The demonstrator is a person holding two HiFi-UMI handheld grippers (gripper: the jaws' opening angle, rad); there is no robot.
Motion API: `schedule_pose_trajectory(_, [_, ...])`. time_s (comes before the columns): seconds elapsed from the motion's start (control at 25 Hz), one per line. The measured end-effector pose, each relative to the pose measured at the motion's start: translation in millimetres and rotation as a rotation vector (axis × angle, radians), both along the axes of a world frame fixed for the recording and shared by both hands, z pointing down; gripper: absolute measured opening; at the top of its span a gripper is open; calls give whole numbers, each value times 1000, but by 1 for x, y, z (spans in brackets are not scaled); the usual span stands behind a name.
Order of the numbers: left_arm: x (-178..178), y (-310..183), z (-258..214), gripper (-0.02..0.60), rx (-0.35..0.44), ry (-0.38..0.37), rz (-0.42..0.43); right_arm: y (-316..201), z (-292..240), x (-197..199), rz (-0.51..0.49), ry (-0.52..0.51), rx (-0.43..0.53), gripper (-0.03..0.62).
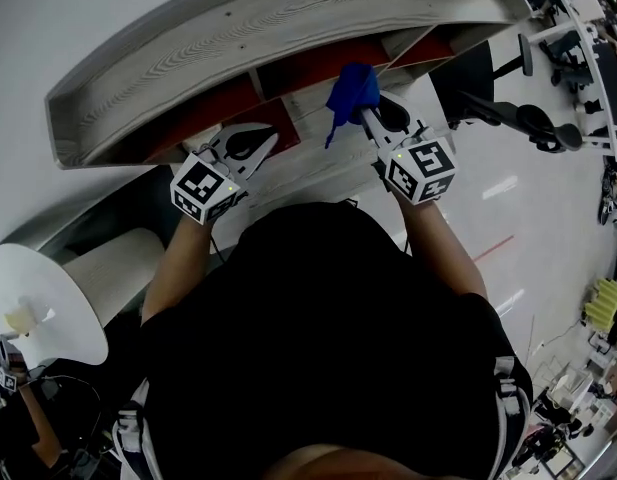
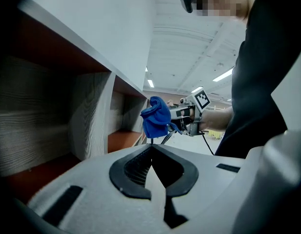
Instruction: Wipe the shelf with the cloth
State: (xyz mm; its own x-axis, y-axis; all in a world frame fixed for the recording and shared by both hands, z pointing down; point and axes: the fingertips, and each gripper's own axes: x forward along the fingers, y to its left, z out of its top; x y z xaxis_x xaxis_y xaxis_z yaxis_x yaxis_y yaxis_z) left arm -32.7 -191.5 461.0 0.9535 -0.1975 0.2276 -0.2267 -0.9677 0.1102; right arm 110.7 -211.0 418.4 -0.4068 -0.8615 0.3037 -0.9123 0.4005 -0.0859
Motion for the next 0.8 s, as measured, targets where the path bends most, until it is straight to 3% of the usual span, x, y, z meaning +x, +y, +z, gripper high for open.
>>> schedule_pose_trajectory(0.36, [32,-16,-5,17,8,-11,-180,-17,-5,26,-163,-17,11,69])
schedule_pose_trajectory(0.8, [24,-10,-15,17,27,-31,-313,-21,-1,43,-226,-47,-2,69])
